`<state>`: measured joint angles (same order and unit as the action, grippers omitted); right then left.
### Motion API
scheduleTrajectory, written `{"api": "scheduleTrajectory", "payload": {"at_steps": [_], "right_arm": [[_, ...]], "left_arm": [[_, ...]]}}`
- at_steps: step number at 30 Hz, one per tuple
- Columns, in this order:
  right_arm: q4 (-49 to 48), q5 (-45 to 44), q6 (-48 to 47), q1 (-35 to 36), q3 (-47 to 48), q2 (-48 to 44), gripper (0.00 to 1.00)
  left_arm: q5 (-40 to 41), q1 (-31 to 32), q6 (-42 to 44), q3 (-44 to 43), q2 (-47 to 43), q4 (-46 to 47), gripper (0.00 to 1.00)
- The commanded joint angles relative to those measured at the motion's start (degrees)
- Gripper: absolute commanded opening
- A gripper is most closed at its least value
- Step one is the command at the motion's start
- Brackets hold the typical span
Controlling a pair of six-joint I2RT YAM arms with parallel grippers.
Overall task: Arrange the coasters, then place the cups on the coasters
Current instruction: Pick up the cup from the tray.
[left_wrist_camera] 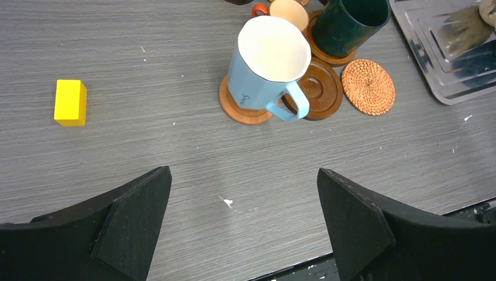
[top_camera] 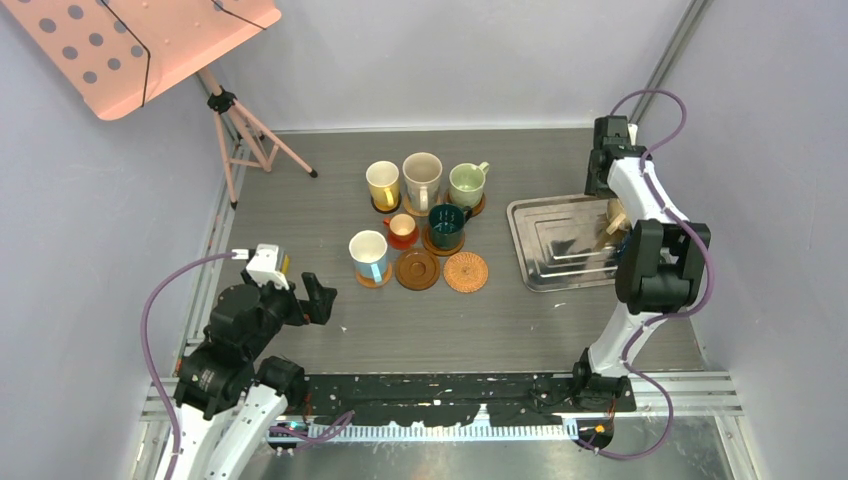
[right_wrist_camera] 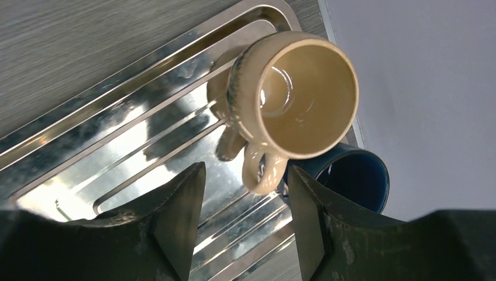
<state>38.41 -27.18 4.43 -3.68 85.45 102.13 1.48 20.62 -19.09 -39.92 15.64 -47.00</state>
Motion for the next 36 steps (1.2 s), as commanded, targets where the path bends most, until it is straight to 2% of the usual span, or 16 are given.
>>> {"api": "scheduleTrajectory", "payload": {"at_steps": [1,8,21,23,28,33,36], "right_arm": [[-2.5,3.3,-2.5,-3.0,4.7,2.2,0.61],[-3.2,11.1,-2.8,-6.7,7.5,6.6,0.61],[-2.2,13.0,-6.8,-7.0,11.0,12.7,0.57],[-2.3,13.5,-7.4,-7.1,10.8,12.6,0.54],[-2.6,14.5,-8.4,-7.1,10.6,12.0,0.40],[-2.6,16.5,-9.2,-7.1,11.8,11.9,0.34],[-1.6,17.1,-9.5,-7.1,13.0,11.8,0.25]], "left_arm": [[-0.2,0.1,0.4,0.0,0.7,2.1,0.99],[-0.3,0.1,0.4,0.0,1.7,2.2,0.99],[-0.3,0.1,0.4,-0.1,2.4,2.2,0.99],[-0.3,0.1,0.4,-0.1,2.4,2.2,0.99],[-0.5,0.1,0.4,-0.1,2.6,2.3,0.99],[-0.4,0.1,0.4,-0.1,2.6,2.2,0.99],[-0.5,0.1,0.4,-0.1,2.6,2.2,0.99]]}}
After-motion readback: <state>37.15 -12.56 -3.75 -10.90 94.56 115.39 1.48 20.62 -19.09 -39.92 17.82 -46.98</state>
